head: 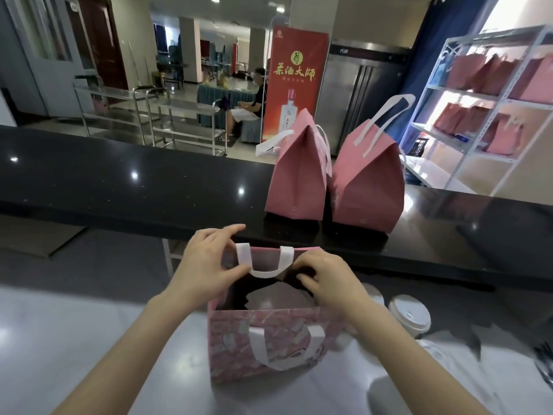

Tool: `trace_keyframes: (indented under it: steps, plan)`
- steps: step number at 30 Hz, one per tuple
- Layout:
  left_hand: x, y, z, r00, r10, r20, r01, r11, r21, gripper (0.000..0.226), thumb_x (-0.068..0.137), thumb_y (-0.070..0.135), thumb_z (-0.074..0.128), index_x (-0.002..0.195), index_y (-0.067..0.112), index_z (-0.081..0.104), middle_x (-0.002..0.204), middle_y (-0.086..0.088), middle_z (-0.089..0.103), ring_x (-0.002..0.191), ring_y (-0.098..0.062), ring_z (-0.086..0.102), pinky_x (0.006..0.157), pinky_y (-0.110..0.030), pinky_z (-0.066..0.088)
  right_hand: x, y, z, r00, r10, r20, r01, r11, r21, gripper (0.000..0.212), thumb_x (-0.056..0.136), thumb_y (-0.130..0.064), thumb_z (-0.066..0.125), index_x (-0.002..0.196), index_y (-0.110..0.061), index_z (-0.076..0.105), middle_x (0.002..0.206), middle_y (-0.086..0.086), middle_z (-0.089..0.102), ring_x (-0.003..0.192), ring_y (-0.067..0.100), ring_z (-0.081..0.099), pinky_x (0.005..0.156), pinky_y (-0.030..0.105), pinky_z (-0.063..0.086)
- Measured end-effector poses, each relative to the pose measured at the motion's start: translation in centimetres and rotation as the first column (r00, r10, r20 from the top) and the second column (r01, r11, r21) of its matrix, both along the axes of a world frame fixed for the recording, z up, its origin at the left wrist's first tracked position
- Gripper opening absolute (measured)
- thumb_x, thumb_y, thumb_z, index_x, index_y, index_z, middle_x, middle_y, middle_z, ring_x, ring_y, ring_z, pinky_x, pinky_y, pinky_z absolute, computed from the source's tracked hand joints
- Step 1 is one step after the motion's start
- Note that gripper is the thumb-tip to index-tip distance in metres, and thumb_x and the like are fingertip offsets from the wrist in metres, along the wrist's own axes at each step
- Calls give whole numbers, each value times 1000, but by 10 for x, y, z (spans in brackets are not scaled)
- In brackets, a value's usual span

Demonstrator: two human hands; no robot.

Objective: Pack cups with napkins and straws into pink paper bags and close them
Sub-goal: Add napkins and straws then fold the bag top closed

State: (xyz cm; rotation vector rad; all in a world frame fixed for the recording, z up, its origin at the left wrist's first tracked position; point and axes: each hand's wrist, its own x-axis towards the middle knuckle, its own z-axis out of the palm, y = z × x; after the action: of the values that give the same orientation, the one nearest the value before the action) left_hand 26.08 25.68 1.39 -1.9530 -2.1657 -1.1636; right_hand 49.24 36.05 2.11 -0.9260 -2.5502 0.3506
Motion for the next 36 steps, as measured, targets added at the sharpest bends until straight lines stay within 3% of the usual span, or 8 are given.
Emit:
trace_keyframes:
  steps: [4, 9, 14, 23, 27, 31, 36]
  plan:
    - [16, 5, 17, 994, 95, -53, -93, 995, 45, 53, 80, 32, 74, 129, 25, 55, 76, 13, 57, 99, -16, 47, 87, -37, 45, 31, 2, 4, 994, -32, -107, 35, 999, 23, 16, 85, -10, 64, 99, -15, 72, 100, -4, 67, 93, 13, 60, 85, 30, 49]
    - [57, 15, 32, 991, 125, -45, -120, 988, 102, 41, 79, 26, 76, 117, 22, 62, 75, 10, 57, 94, -18, 47, 80, -37, 45, 83, 10, 8, 986, -68, -150, 71, 997, 14, 19, 85, -8, 62, 100, -13, 73, 103, -3, 69, 98, 14, 62, 90, 31, 48]
    - [153, 42, 28, 1000, 15, -25, -11, 986, 164, 30, 78, 16, 76, 106, 23, 66, 75, 14, 61, 88, -14, 50, 78, -26, 38, 164, 18, 2, 981, -119, -156, 116, 993, -30, 21, 87, -8, 60, 102, -15, 72, 102, -6, 68, 97, 10, 60, 88, 24, 47]
    - [407, 111, -18, 951, -309, -1, 309, 951, -7, 11, 85, 20, 70, 95, 24, 69, 79, 16, 61, 84, -9, 54, 76, -24, 43, 394, 31, -35, 939, -334, -85, 325, 940, -105, 17, 87, -14, 60, 99, -18, 71, 98, -3, 69, 95, 15, 61, 84, 25, 45]
    - [500, 138, -43, 907, -422, 11, 420, 899, -128, 10, 86, 25, 66, 96, 25, 67, 85, 11, 64, 88, -12, 56, 80, -29, 45, 490, 27, -66, 875, -485, -3, 471, 852, -227, 20, 88, -17, 60, 105, -21, 70, 104, -7, 68, 99, 10, 59, 88, 22, 43]
    - [565, 163, -74, 831, -556, 16, 540, 800, -262, 13, 87, 27, 63, 100, 29, 65, 86, 20, 60, 91, -8, 55, 81, -25, 43, 562, 26, -96, 744, -663, 79, 649, 691, -317, 19, 86, -23, 59, 103, -28, 68, 101, -11, 68, 97, 10, 60, 85, 29, 48]
    - [621, 199, -108, 765, -643, 43, 604, 693, -393, 20, 85, 24, 62, 105, 28, 64, 97, 13, 62, 99, -10, 54, 87, -32, 45, 605, 42, -129, 597, -786, 161, 767, 500, -403, 27, 82, -32, 65, 108, -24, 64, 96, -6, 65, 84, 16, 61, 77, 31, 51]
